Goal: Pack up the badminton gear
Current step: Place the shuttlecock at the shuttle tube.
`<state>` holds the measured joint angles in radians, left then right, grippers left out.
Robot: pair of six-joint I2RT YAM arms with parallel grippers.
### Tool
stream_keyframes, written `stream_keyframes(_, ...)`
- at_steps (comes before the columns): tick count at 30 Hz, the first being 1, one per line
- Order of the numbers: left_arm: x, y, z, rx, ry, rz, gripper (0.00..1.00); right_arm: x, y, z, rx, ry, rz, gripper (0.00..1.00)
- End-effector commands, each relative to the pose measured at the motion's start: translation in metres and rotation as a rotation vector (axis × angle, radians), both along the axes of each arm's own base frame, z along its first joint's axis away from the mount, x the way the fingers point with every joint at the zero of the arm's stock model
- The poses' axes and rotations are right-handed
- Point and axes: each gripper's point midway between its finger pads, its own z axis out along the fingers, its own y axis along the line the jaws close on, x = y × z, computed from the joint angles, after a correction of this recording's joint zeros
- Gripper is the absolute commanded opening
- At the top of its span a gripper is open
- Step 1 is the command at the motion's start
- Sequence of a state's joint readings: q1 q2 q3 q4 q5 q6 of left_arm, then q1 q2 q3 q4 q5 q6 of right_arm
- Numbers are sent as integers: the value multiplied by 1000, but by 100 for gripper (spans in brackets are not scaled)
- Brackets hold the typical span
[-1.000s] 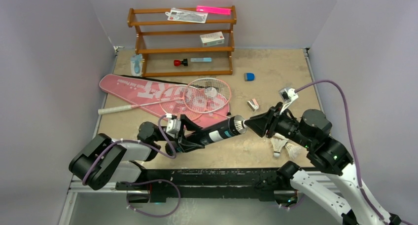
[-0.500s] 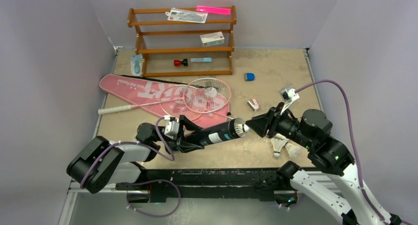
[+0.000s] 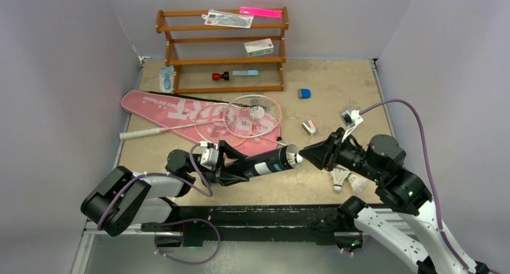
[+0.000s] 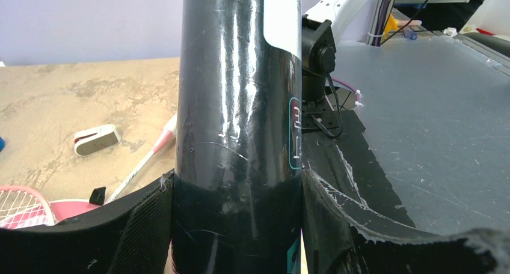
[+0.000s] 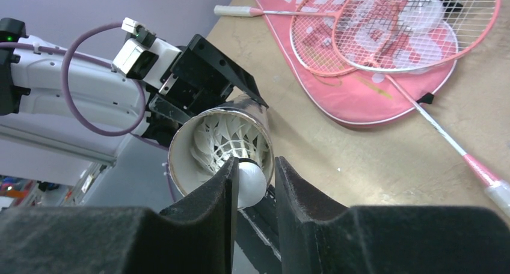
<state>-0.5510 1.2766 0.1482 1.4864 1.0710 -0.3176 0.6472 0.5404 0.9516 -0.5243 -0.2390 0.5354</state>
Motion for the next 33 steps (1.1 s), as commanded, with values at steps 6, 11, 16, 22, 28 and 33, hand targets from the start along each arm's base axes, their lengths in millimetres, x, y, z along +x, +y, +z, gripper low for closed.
stream_keyframes(6,4,0,13,-38,-94,19,47,4,22,8,64,13,72,29)
stream_keyframes(11,3,-2,7,-9,-93,-8,46,5,26,5,57,25,91,29)
stream_keyframes(16,10,-3,4,6,-74,27,47,8,25,5,39,32,76,35)
stream_keyframes(22,14,-3,1,11,-65,47,47,10,3,7,-20,11,-17,48)
stream_keyframes(28,14,-4,1,6,-65,45,47,1,-4,-7,-48,56,-27,54)
stream_keyframes(33,13,-4,0,7,-63,41,47,-4,-5,-18,-47,96,-23,45)
